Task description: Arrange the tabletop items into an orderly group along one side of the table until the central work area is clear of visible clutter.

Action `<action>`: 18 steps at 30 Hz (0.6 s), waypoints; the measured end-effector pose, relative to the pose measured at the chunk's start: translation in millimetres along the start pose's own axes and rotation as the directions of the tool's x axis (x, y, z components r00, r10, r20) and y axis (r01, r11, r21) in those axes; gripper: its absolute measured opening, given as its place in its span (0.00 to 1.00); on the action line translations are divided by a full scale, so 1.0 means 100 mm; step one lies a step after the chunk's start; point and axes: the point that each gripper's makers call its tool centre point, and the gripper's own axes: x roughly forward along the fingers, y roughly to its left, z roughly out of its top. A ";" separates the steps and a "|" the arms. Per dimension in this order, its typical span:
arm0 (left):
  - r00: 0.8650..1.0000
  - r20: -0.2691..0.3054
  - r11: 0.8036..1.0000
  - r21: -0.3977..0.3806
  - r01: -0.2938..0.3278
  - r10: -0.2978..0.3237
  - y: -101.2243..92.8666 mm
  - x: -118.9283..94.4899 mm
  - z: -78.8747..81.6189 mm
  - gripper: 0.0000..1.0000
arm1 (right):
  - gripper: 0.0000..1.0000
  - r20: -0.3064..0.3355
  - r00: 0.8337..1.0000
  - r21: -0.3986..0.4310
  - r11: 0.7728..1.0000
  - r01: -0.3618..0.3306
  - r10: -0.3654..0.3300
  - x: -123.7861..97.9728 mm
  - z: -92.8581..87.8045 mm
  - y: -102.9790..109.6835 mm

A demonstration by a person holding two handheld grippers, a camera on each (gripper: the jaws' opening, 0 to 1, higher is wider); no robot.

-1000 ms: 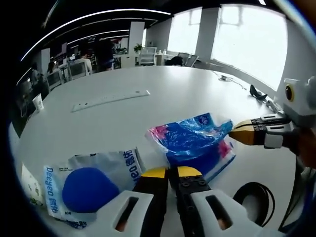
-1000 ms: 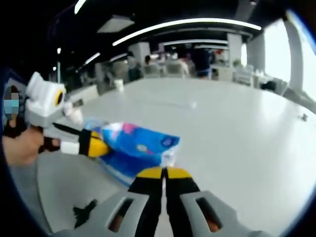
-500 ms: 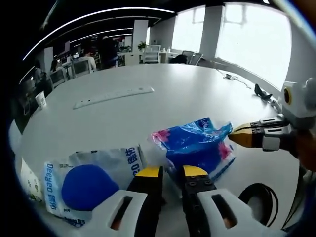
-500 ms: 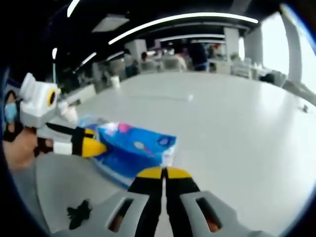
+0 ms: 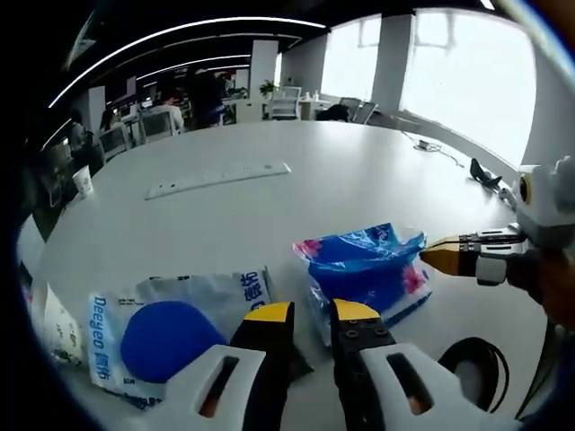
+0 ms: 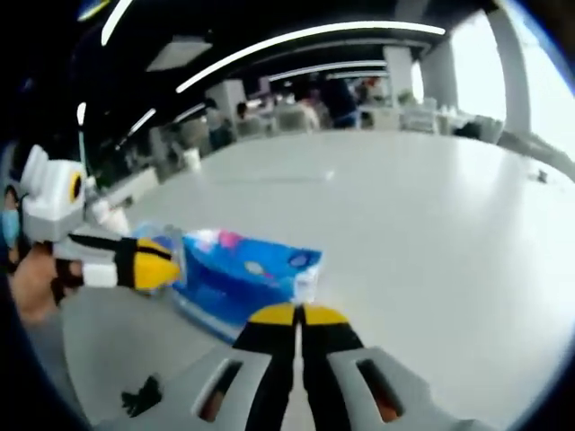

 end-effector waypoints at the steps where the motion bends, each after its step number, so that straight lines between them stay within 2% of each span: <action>1: 1.000 0.017 1.000 0.005 0.004 -0.004 -0.02 -0.02 0.03 0.15 | 0.00 -0.001 1.000 -0.001 1.000 -0.003 0.003 0.00 0.00 0.01; 5: 1.000 0.031 1.000 0.006 0.003 -0.003 -0.04 -0.11 0.06 0.15 | 0.00 -0.007 1.000 -0.013 1.000 -0.009 0.009 -0.01 0.00 0.03; 10: 0.999 0.031 1.000 0.020 0.007 -0.008 -0.04 -0.22 -0.03 0.15 | 0.00 -0.014 1.000 -0.021 1.000 -0.001 0.001 0.00 0.00 0.06; 13: 1.000 0.008 1.000 0.010 0.005 -0.005 -0.03 -0.27 -0.15 0.15 | 0.00 -0.018 1.000 -0.019 1.000 0.019 -0.019 0.01 0.00 0.04; 18: 1.000 0.012 1.000 -0.002 0.010 -0.010 -0.01 -0.38 -0.19 0.15 | 0.00 -0.024 0.999 -0.031 0.999 0.033 -0.034 0.03 0.00 0.07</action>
